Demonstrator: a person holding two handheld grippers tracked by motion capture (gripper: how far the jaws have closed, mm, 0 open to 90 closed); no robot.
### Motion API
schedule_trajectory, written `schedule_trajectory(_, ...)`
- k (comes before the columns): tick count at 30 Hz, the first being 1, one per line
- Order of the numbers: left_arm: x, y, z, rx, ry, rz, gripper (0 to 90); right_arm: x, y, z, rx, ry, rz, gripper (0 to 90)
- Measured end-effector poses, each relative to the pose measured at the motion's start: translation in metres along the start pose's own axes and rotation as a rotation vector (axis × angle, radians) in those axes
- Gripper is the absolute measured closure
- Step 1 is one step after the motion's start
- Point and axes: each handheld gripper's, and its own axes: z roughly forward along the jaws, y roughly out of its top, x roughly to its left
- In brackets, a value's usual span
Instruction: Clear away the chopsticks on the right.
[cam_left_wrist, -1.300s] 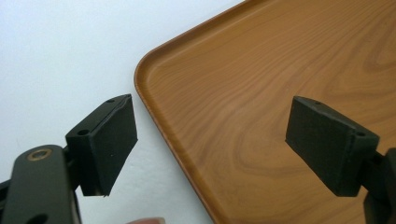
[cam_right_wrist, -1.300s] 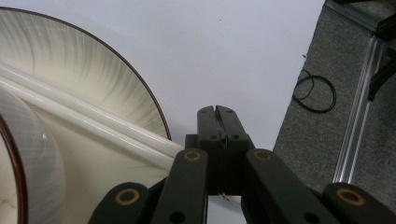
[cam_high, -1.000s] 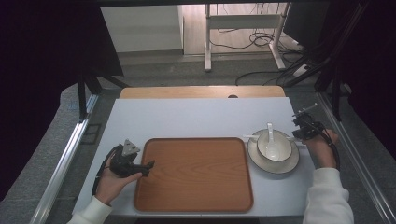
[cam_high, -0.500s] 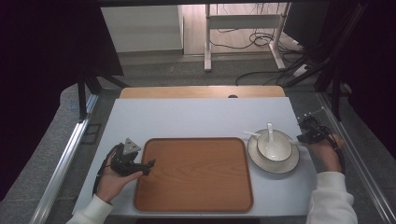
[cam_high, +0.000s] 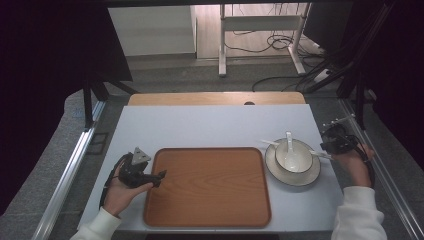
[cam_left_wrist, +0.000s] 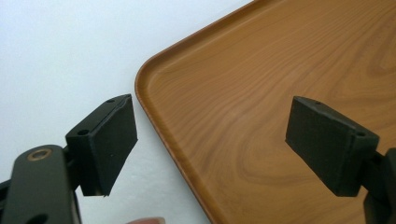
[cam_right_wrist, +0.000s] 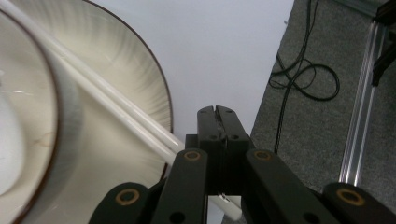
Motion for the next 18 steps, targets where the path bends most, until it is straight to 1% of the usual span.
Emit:
schedule_trajectory(1,0.000,0.000,0.000,0.000,0.000,0.000,16.1,0.000,0.000,0.000,0.000,0.000,0.000,89.1)
schedule_trajectory(3,0.000,0.000,0.000,0.000,0.000,0.000,16.1,0.004,0.000,-0.005,-0.001,0.026,-0.011,89.1)
schedule_trajectory(4,0.000,0.000,0.000,0.000,0.000,0.000,16.1,0.004,0.000,-0.005,-0.001,0.026,-0.011,89.1)
schedule_trajectory(6,0.001,0.000,0.000,0.000,0.000,0.000,16.1,0.007,0.000,-0.004,0.016,0.044,-0.020,89.1)
schedule_trajectory(12,0.001,0.000,0.000,0.001,0.002,-0.002,16.1,0.010,0.000,0.002,0.047,0.060,-0.035,89.1)
schedule_trajectory(18,0.001,-0.001,0.001,0.004,0.003,-0.002,16.1,0.010,-0.001,0.004,0.057,0.064,-0.042,89.1)
